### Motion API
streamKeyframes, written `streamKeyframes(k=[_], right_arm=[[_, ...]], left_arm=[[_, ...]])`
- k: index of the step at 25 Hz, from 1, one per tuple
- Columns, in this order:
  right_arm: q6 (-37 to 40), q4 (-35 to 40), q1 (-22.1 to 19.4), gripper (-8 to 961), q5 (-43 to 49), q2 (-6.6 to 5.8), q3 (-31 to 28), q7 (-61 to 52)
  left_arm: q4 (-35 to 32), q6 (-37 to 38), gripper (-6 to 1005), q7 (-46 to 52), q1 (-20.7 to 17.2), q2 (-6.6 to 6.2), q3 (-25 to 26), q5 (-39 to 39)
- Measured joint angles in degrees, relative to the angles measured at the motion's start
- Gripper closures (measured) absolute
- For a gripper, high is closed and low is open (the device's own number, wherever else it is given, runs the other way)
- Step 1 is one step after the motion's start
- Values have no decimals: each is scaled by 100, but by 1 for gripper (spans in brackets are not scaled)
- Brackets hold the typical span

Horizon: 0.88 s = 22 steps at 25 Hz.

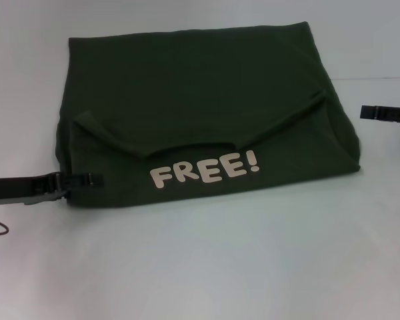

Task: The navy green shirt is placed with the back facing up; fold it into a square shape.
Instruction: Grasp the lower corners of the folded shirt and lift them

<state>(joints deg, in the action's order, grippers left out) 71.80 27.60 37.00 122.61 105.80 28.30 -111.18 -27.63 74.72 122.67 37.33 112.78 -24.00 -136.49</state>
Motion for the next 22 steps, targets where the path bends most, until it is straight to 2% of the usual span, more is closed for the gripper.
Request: streamKeyframes(k=[15, 22], right_arm=[[2, -13, -16, 244, 0, 0, 26, 0], [6, -11, -32, 245, 0, 6, 40, -31]], left_arm=[[39, -221, 125, 154, 24, 26, -177, -9], [46, -275, 305, 157, 25, 27, -271, -11]])
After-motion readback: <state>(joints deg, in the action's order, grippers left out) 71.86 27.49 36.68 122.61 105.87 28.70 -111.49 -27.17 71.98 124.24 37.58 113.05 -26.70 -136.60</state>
